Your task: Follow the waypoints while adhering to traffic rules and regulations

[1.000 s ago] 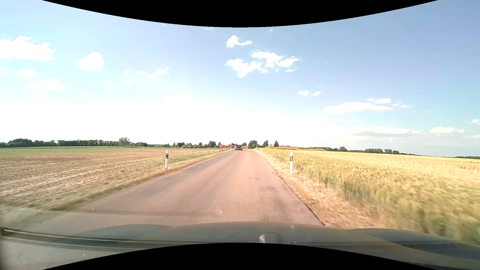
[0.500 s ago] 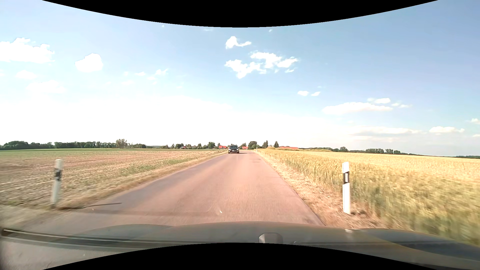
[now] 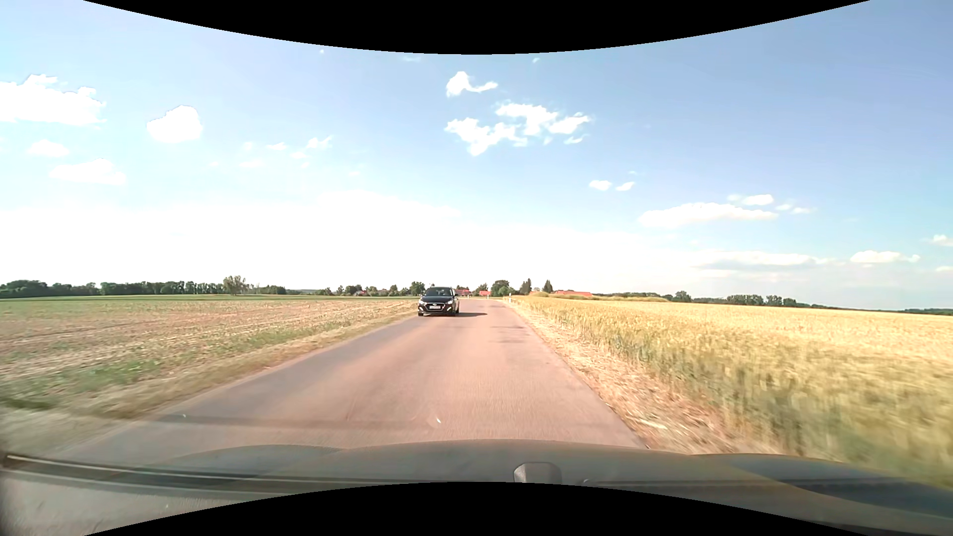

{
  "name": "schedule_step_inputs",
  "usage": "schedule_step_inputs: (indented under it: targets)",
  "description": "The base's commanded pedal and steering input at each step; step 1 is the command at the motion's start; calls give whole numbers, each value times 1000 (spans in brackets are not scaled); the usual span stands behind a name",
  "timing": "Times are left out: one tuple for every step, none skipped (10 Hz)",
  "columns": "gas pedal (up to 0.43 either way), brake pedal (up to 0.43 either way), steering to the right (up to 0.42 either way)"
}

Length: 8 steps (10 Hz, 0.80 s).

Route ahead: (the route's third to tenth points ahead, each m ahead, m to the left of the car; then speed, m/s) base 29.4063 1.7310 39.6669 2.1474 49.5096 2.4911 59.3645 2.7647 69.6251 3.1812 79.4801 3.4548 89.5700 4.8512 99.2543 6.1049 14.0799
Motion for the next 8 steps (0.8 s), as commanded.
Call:
schedule_step_inputs:
  targets:
    - [59,6,-1]
    - [59,6,-1]
    - [59,6,-2]
    - [59,6,-5]
    - [59,6,-6]
    - [59,6,-7]
    - [59,6,-7]
    - [59,6,-9]
